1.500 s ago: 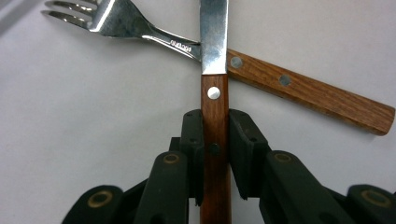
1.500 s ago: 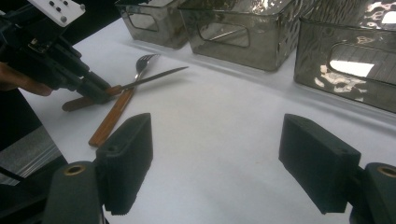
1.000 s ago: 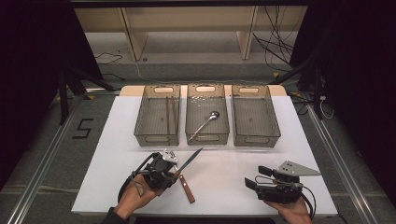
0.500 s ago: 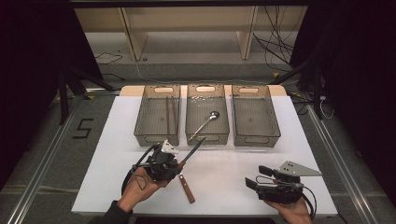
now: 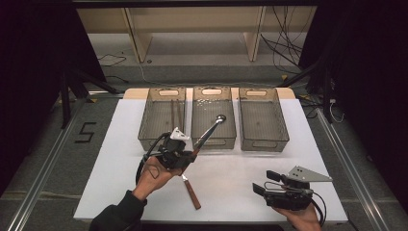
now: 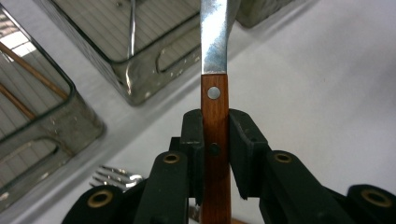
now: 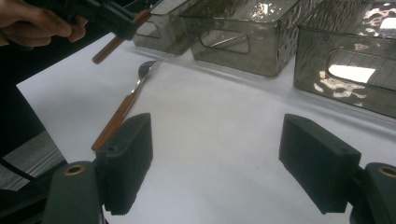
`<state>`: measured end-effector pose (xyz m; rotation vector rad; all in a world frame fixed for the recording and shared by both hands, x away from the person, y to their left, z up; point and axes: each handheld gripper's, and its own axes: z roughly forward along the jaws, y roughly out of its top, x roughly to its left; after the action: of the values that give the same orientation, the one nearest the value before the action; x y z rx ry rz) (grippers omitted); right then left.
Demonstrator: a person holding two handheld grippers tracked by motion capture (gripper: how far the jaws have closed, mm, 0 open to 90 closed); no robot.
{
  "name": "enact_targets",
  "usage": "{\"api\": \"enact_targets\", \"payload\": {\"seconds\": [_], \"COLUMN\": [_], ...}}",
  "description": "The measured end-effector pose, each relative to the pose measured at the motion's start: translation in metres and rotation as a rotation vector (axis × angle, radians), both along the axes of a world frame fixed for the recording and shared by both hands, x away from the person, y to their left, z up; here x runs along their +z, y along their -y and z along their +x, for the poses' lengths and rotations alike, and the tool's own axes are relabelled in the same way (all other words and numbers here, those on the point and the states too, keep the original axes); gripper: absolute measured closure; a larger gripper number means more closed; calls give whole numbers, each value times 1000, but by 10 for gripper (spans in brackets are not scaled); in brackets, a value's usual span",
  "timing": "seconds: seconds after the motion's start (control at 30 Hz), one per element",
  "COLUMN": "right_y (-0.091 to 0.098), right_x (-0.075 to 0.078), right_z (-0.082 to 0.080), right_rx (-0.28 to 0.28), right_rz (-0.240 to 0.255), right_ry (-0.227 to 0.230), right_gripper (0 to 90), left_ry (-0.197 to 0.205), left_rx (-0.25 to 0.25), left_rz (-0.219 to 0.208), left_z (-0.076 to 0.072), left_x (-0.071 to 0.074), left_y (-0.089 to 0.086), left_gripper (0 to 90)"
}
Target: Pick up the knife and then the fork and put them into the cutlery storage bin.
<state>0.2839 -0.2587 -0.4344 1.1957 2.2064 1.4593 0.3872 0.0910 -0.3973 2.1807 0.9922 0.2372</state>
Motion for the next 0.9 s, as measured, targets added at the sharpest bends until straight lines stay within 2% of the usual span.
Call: {"api": "enact_targets", "payload": {"seconds": [0.2, 0.53, 0.67, 0.9], "right_y": [0, 0, 1, 1], "right_x": [0, 0, 0, 0], "right_z": [0, 0, 0, 0], "right_rx": [0, 1, 1, 2], "right_rz": [1, 3, 3, 6], "right_ry": [3, 6, 6, 4], "right_gripper": [265, 265, 265, 265], "left_ry": [6, 27, 24, 17], "left_rx": [-4, -13, -19, -24], "left_rz": [-20, -30, -52, -63], "left_z": [10, 23, 28, 34], "left_x": [5, 14, 17, 17], "left_y": [7, 23, 30, 40], "left_gripper": [764, 764, 764, 764]}}
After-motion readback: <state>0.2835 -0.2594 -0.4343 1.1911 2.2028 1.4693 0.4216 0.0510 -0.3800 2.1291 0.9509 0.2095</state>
